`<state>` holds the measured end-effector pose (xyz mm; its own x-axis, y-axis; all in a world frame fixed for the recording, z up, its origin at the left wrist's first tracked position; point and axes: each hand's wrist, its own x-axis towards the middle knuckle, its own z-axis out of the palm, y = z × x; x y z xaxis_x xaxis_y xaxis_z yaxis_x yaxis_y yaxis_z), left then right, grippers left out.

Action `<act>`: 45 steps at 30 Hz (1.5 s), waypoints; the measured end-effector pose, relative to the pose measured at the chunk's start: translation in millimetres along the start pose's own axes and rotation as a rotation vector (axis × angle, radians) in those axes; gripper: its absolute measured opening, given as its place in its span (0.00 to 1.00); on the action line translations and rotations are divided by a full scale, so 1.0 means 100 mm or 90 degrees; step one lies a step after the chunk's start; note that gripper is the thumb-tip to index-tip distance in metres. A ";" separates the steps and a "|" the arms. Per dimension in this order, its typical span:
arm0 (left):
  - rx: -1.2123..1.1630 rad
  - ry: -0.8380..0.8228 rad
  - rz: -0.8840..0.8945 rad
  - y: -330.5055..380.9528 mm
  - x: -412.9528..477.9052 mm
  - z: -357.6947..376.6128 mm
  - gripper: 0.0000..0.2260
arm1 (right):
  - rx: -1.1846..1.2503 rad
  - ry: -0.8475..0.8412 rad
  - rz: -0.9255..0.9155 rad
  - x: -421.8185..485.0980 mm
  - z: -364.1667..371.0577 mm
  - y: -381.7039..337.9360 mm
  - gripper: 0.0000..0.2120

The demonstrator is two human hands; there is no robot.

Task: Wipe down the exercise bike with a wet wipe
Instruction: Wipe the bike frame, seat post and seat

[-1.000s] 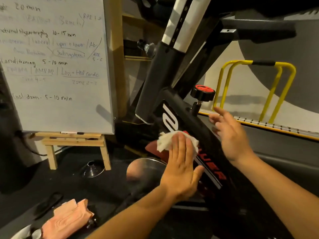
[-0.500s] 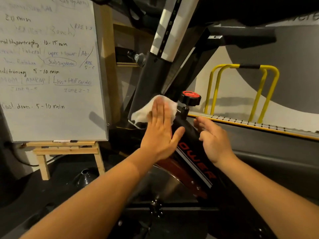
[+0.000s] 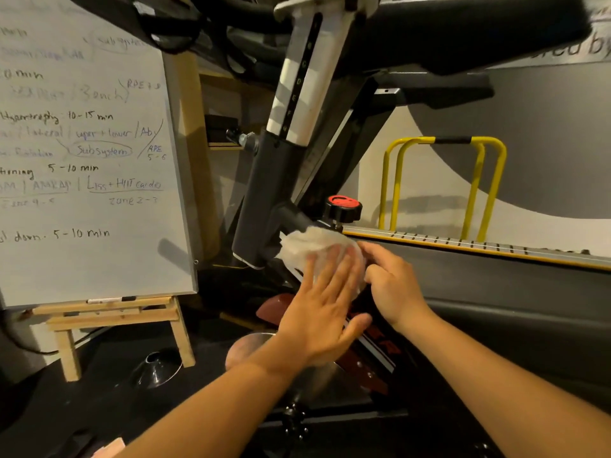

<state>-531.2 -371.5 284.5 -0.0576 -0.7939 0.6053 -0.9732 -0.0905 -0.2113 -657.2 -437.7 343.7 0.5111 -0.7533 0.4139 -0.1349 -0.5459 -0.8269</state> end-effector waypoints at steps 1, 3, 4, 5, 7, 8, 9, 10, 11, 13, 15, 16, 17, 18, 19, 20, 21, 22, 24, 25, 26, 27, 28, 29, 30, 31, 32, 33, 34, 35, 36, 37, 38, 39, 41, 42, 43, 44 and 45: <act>0.018 0.017 0.043 -0.04 -0.05 0.04 0.33 | 0.008 0.010 0.004 0.00 -0.02 0.01 0.27; -0.034 0.043 0.029 -0.20 0.00 0.00 0.33 | 0.029 0.035 0.012 0.00 -0.06 0.04 0.23; -0.080 0.028 -0.033 -0.26 0.04 -0.05 0.34 | 0.032 0.041 0.012 -0.02 -0.07 0.06 0.22; -0.100 0.017 -0.097 -0.28 0.07 -0.07 0.35 | 0.021 0.044 0.004 -0.03 -0.07 0.07 0.22; -0.076 0.023 -0.115 -0.16 0.08 0.00 0.38 | -0.016 0.048 -0.028 -0.05 -0.09 0.10 0.22; -0.055 0.010 -0.062 -0.04 0.04 0.07 0.39 | -0.031 0.048 -0.041 -0.05 -0.09 0.10 0.22; -0.031 -0.008 0.001 0.06 -0.03 0.15 0.39 | -0.042 0.049 -0.045 -0.04 -0.10 0.10 0.21; -0.011 -0.023 0.051 0.11 -0.09 0.21 0.39 | -0.053 0.051 -0.043 -0.02 -0.12 0.09 0.21; -0.002 -0.028 0.074 0.10 -0.13 0.24 0.38 | -0.067 0.055 -0.040 -0.01 -0.13 0.08 0.20; -0.032 -0.004 0.035 -0.02 -0.09 0.18 0.36 | -0.107 0.071 -0.057 -0.01 -0.15 0.04 0.20; -0.063 0.040 -0.057 -0.10 -0.02 0.09 0.36 | -0.151 0.083 -0.110 -0.05 -0.15 0.01 0.20; -0.054 0.051 -0.087 -0.10 0.01 0.09 0.37 | -0.158 0.088 -0.134 -0.07 -0.15 0.01 0.19; -0.039 0.044 -0.090 -0.07 0.02 0.09 0.39 | -0.157 0.092 -0.150 -0.09 -0.13 0.01 0.19; -0.022 0.028 -0.073 -0.06 0.00 0.10 0.40 | -0.151 0.098 -0.154 -0.09 -0.12 0.01 0.18; -0.009 0.010 -0.049 -0.08 -0.02 0.11 0.40 | -0.147 0.100 -0.145 -0.08 -0.10 0.02 0.18; -0.007 -0.007 -0.031 -0.12 -0.04 0.10 0.39 | -0.147 0.089 -0.123 -0.05 -0.08 0.04 0.17; -0.018 -0.023 -0.023 -0.17 -0.05 0.08 0.38 | -0.151 0.064 -0.093 -0.02 -0.07 0.04 0.18; -0.035 -0.035 -0.022 -0.21 -0.05 0.05 0.38 | -0.157 0.037 -0.069 0.03 -0.05 0.06 0.18; -0.080 -0.044 -0.023 -0.22 -0.04 0.01 0.38 | -0.173 0.024 -0.079 0.11 0.01 0.08 0.11; -0.095 -0.043 -0.025 -0.20 -0.04 -0.01 0.38 | -0.170 0.048 -0.101 0.13 0.03 0.08 0.06; -0.108 -0.038 -0.031 -0.17 -0.05 -0.03 0.38 | -0.164 0.086 -0.133 0.14 0.05 0.06 0.04; -0.122 -0.029 -0.052 -0.17 -0.05 -0.05 0.38 | -0.157 0.129 -0.169 0.13 0.06 0.03 0.04; -0.136 -0.007 -0.080 -0.18 -0.03 -0.10 0.38 | -0.152 0.171 -0.209 0.13 0.05 -0.02 0.04; -0.141 0.036 -0.100 -0.21 0.02 -0.15 0.37 | -0.146 0.217 -0.255 0.13 0.03 -0.10 0.04; -0.152 0.084 -0.108 -0.21 0.10 -0.23 0.36 | -0.141 0.260 -0.301 0.15 0.01 -0.18 0.04; -0.182 0.124 -0.107 -0.20 0.22 -0.31 0.35 | -0.135 0.296 -0.333 0.18 -0.03 -0.26 0.04; -0.251 0.144 -0.110 -0.15 0.35 -0.40 0.34 | -0.131 0.321 -0.341 0.25 -0.07 -0.33 0.04; -0.357 0.146 -0.141 -0.10 0.50 -0.52 0.31 | -0.132 0.332 -0.327 0.33 -0.11 -0.37 0.04; -0.474 0.155 -0.197 -0.07 0.63 -0.62 0.28 | -0.144 0.330 -0.293 0.41 -0.16 -0.40 0.04; -0.578 0.178 -0.251 -0.06 0.73 -0.72 0.23 | -0.163 0.317 -0.247 0.49 -0.21 -0.40 0.04; -0.629 0.197 -0.294 -0.10 0.82 -0.79 0.19 | -0.182 0.298 -0.199 0.56 -0.25 -0.38 0.04; -0.612 0.191 -0.303 -0.15 0.88 -0.87 0.17 | -0.196 0.272 -0.155 0.60 -0.28 -0.36 0.04; -0.574 0.154 -0.277 -0.22 0.93 -0.91 0.16 | -0.204 0.243 -0.117 0.63 -0.29 -0.34 0.04; -0.533 0.104 -0.238 -0.30 0.98 -0.94 0.16 | -0.210 0.217 -0.088 0.65 -0.30 -0.33 0.05; -0.475 -0.021 -0.160 -0.40 1.05 -1.02 0.16 | -0.212 0.178 -0.049 0.67 -0.28 -0.32 0.05; -0.403 -0.061 -0.110 -0.43 1.09 -1.02 0.15 | -0.208 0.167 -0.033 0.67 -0.27 -0.32 0.05; -0.266 -0.068 -0.047 -0.44 1.10 -1.02 0.14 | -0.201 0.163 -0.018 0.66 -0.27 -0.32 0.05; -0.133 -0.057 0.010 -0.44 1.09 -0.98 0.15 | -0.190 0.165 -0.005 0.64 -0.27 -0.31 0.05; -0.029 -0.022 0.059 -0.44 1.06 -0.92 0.18 | -0.180 0.172 0.003 0.61 -0.27 -0.29 0.05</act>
<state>-515.2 -396.8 428.6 -0.1413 -0.8179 0.5578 -0.9733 0.0117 -0.2293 -645.1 -477.1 403.3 0.2730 -0.8045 0.5275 -0.3840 -0.5939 -0.7070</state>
